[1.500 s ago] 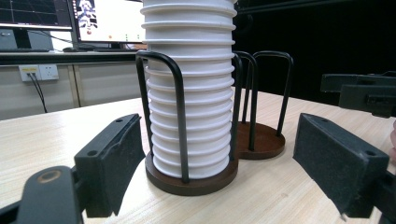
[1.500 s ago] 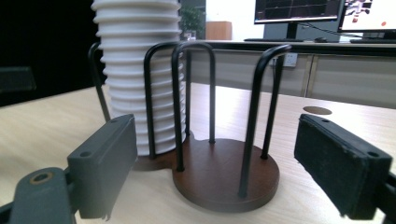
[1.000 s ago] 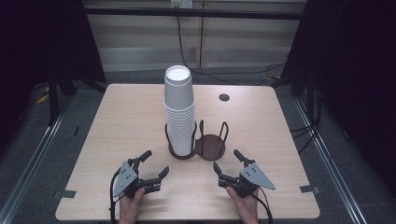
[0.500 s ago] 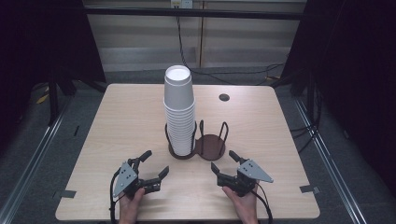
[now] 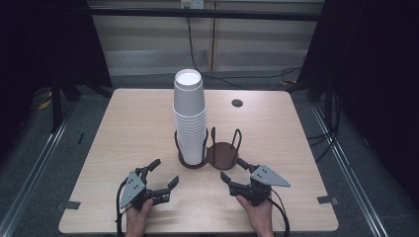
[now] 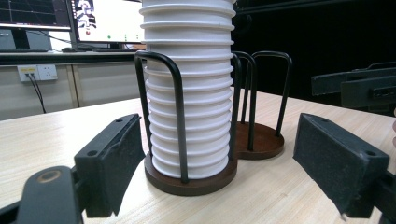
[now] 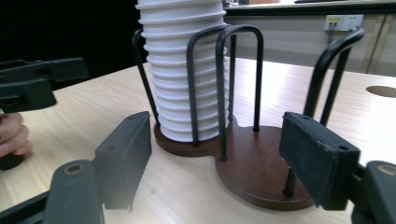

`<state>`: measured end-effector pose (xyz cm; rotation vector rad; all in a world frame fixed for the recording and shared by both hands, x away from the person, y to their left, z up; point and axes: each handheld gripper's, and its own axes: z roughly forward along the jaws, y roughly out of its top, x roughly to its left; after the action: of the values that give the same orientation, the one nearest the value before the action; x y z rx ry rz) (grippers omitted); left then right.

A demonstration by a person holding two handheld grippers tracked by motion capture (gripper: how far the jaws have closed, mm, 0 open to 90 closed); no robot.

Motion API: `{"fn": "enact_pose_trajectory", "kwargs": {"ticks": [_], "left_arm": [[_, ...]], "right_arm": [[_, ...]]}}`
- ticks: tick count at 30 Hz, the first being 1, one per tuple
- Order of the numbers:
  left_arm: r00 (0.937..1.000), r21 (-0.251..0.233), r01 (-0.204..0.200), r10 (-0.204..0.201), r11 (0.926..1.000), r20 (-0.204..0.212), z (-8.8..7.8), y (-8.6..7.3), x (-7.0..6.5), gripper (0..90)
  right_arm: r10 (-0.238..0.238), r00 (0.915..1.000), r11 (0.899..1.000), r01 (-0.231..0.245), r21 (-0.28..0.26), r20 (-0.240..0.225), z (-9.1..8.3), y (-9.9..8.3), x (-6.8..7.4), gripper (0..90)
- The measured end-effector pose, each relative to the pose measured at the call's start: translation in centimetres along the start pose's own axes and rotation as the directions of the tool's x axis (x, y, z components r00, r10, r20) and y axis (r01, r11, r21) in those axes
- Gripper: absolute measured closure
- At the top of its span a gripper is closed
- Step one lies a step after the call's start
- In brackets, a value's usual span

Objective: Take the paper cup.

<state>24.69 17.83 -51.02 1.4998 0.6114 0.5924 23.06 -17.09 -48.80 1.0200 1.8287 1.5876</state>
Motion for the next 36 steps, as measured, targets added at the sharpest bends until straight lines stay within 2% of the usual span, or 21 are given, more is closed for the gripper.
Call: {"fn": "enact_pose_trajectory", "kwargs": {"ticks": [4,5,8,10,16,21,23,24,31,36], "left_arm": [[1.0000,0.000,0.000,0.000,1.0000,0.002,0.0,0.0,0.0,15.6],[1.0000,0.000,-0.001,0.001,1.0000,0.003,0.0,0.0,0.0,15.6],[1.0000,0.002,-0.004,0.004,1.0000,0.005,0.0,0.0,0.0,15.6],[1.0000,0.002,-0.001,0.001,1.0000,0.006,-0.1,0.0,0.0,15.7],[0.9998,0.000,0.014,-0.014,0.9999,0.014,-0.1,0.0,-0.1,15.6],[0.9998,0.000,0.012,-0.012,0.9999,0.013,-0.1,0.0,-0.1,15.7],[0.9998,-0.002,0.013,-0.013,0.9999,0.015,-0.1,0.0,-0.1,15.7],[1.0000,-0.001,-0.003,0.003,1.0000,0.008,-0.1,0.0,0.0,15.7],[0.9999,-0.002,0.007,-0.007,1.0000,0.012,-0.1,0.0,0.0,15.7],[0.9998,-0.002,0.011,-0.011,0.9999,0.015,-0.1,0.0,-0.1,15.6]], "right_arm": [[0.008,0.9998,1.000,-0.008,0.000,-0.019,0.0,0.3,-0.1,24.5],[-0.001,0.9998,1.000,0.001,0.000,-0.020,0.0,0.6,0.0,21.3],[-0.008,0.9995,1.000,0.008,-0.008,-0.031,-0.1,0.8,0.0,23.2],[-0.004,0.9990,1.000,0.004,0.000,-0.044,0.0,1.3,0.0,20.6],[-0.004,0.9974,1.000,0.002,-0.019,-0.072,-0.1,2.1,0.1,22.8],[-0.022,0.9950,0.999,0.024,0.022,-0.098,0.3,3.2,0.2,27.0],[-0.015,0.9941,0.998,0.022,0.066,-0.108,0.5,3.6,0.3,26.9],[-0.018,0.9935,0.997,0.026,0.071,-0.112,0.5,3.8,0.4,26.9],[-0.018,0.9896,0.999,0.023,0.036,-0.143,1.1,5.4,0.6,25.7],[-0.008,0.9814,0.999,0.017,0.045,-0.192,1.6,6.9,0.6,23.4]]}}
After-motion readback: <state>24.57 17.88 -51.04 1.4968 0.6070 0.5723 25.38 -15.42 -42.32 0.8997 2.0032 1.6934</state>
